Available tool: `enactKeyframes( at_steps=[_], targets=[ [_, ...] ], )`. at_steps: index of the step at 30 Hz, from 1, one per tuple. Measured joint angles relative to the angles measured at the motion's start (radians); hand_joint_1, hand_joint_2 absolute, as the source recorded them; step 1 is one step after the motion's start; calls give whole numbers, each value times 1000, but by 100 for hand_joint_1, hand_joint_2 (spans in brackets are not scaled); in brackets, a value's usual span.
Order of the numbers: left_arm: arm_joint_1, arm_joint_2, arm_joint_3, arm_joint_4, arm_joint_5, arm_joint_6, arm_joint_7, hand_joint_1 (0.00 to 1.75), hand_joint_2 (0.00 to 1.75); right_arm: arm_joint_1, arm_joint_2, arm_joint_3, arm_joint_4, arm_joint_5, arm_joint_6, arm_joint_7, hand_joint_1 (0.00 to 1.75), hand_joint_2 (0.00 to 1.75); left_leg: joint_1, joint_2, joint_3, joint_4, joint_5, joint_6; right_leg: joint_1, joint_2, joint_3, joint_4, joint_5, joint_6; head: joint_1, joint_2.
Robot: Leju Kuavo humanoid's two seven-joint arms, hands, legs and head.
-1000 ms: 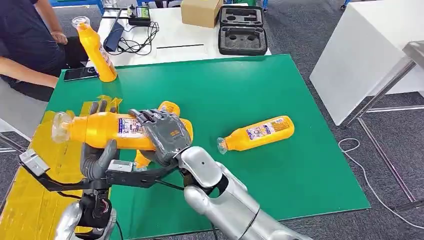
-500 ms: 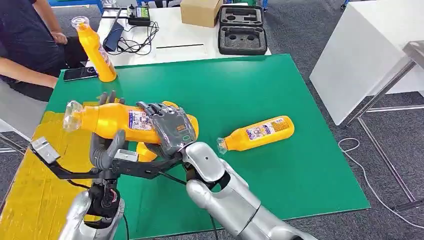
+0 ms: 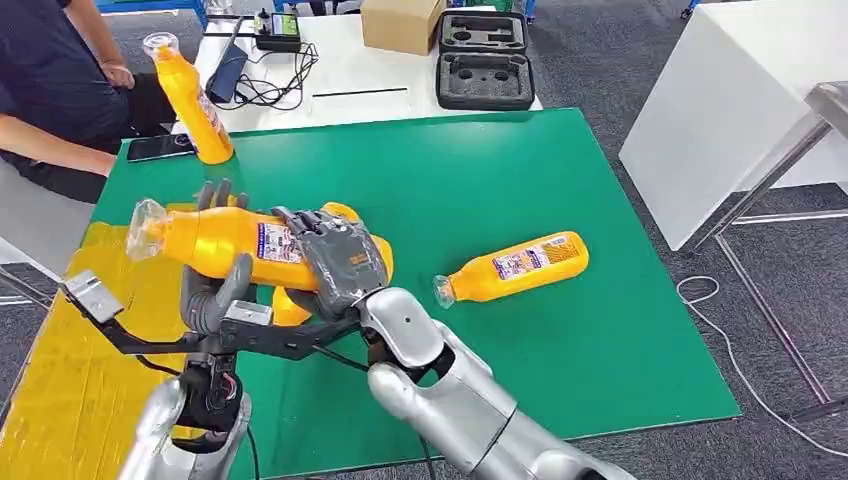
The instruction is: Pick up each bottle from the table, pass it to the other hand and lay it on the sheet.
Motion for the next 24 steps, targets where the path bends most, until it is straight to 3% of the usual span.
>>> enactKeyframes(
  at_steps=[6, 7, 8, 9, 24],
  targets=[
    [-15, -16, 1, -2, -124, 94, -21, 0, 175, -21, 10, 48, -3, -22, 0, 22, 175, 175, 0, 1, 0, 0, 0, 0, 0, 0, 0, 0, 0, 0, 0, 0],
    [-17, -16, 2, -4, -134, 100, -21, 7, 175, -26, 10, 52, -3, -24, 1, 23, 175, 175, 0, 0, 0, 0, 0, 0, 0, 0, 0, 0, 0, 0, 0, 0],
    [-17, -17, 2, -5, -143, 108, -22, 148, 175, -29, 10, 59, -3, -27, 2, 23, 175, 175, 0, 0, 0, 0, 0, 0, 0, 0, 0, 0, 0, 0, 0, 0],
    [-16, -17, 2, -6, -146, 111, -23, 175, 175, -31, 10, 63, -5, -32, 4, 23, 175, 175, 0, 0, 0, 0, 0, 0, 0, 0, 0, 0, 0, 0, 0, 0],
    [-15, -23, 16, -13, -150, 127, -40, 175, 175, -71, 10, 114, -11, -63, 25, 34, 175, 175, 0, 0, 0, 0, 0, 0, 0, 0, 0, 0, 0, 0, 0, 0]
  ],
)
